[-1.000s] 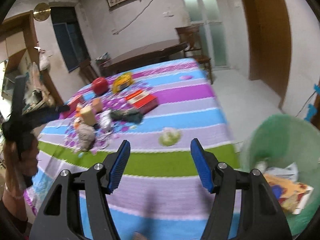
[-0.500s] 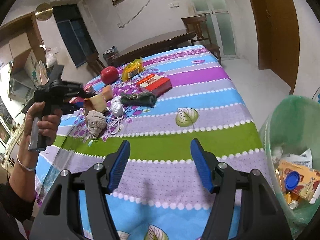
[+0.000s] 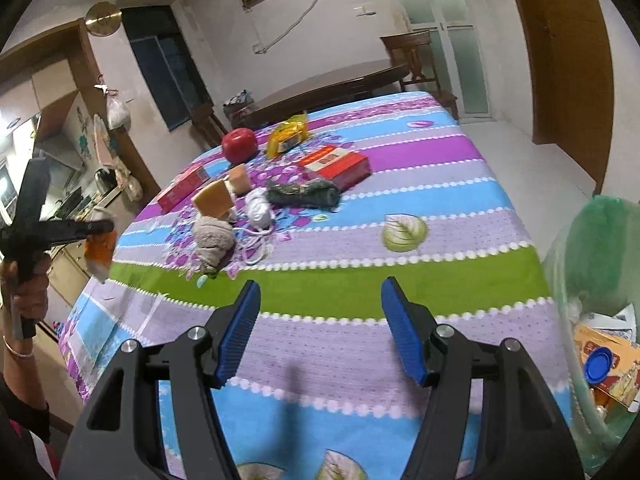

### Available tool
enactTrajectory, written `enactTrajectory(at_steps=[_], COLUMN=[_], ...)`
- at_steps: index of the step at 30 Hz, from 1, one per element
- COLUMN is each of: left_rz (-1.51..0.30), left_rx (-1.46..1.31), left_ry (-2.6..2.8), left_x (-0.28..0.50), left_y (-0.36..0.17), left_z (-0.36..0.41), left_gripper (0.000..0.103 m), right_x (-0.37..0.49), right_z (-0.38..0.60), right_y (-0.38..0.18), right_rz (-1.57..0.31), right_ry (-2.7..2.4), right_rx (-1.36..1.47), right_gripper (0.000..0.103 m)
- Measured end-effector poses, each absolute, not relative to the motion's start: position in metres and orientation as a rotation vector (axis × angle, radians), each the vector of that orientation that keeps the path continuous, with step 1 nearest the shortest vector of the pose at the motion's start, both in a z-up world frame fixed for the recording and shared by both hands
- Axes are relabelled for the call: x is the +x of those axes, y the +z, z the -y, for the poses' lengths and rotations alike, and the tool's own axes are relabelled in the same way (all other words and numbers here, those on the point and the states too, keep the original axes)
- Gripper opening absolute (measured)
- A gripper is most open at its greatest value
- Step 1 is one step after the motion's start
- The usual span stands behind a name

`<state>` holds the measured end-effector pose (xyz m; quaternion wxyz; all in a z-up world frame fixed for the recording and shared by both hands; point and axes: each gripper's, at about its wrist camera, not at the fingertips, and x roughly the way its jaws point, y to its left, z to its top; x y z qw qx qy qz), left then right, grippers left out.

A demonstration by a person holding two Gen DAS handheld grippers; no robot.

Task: Collect trash
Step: 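Grasp the crumpled orange-white paper cup with the left gripper, then grasp the red Double Happiness cigarette box with the right gripper while the left gripper holds the cup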

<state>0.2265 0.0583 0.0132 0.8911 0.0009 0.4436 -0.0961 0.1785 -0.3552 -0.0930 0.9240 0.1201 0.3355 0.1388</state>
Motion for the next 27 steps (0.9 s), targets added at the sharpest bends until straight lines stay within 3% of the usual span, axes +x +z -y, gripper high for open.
enactTrajectory(at_steps=[6,7,11,24,27], left_rz=[-0.997,-1.002,-0.933,-0.833,-0.829], left_rx=[0.251,0.267,0.287,0.149,0.152], left_ry=[-0.118,-0.106,-0.103,-0.162,-0.175], left_x=[0.219,0.222,0.213,0.183,0.178], left_y=[-0.035,-0.042,-0.048,-0.049,-0.05], left_z=[-0.048,-0.046,-0.04,-0.052,-0.054], left_gripper=[0.012,0.015,0.056,0.057,0.057], right_x=[0.196,0.199,0.203,0.272,0.289], right_z=[0.325,0.319,0.298,0.313,0.307], right_y=[-0.091,-0.09,-0.084,-0.064,-0.065], right_rz=[-0.714,-0.719,-0.708,-0.661,-0.669], right_ry=[0.344,0.358,0.399,0.253,0.286], right_rx=[0.209,0.202,0.155,0.004,-0.075], right_gripper=[0.06,0.06,0.069,0.07,0.075])
